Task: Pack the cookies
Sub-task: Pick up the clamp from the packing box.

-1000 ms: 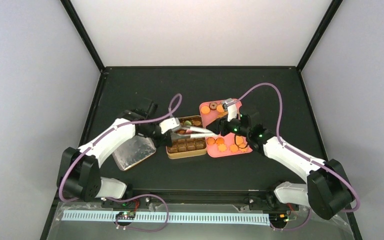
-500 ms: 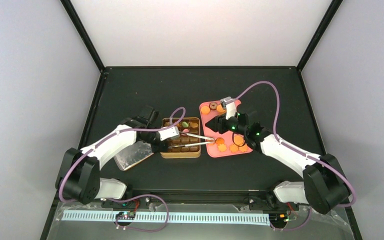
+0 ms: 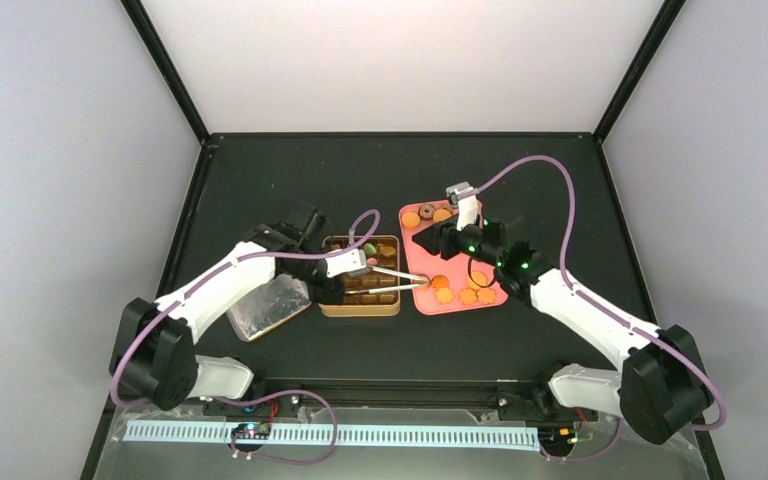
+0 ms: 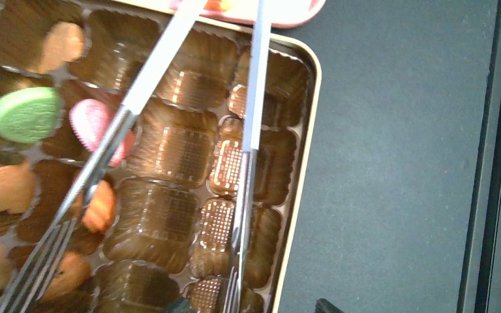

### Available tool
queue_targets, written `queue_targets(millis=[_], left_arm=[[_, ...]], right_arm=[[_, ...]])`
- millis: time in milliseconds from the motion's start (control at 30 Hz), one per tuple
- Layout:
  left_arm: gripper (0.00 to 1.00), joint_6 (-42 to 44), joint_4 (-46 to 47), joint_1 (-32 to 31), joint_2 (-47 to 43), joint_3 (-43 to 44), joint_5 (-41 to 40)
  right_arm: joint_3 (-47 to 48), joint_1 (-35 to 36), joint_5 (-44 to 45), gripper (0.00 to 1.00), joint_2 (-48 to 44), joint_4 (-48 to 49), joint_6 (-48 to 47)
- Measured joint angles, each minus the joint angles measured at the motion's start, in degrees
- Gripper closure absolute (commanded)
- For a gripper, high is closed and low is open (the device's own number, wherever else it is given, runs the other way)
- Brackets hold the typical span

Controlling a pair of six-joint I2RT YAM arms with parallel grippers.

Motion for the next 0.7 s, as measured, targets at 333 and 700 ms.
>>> queue_targets(millis=[333,700], left_arm=[[0.75,1.86,-0.09,-1.2,6.01,0.07,-2.21],[0.99,4.39,1.14,-2.43,6.23,0.13,-2.69]], right_arm=[[-0.5,0.0,1.4,0.43,-3.04,-1.97,0.04],[-1.79,0.0,1.46,0.47,-4.81,-2.54,0.28]])
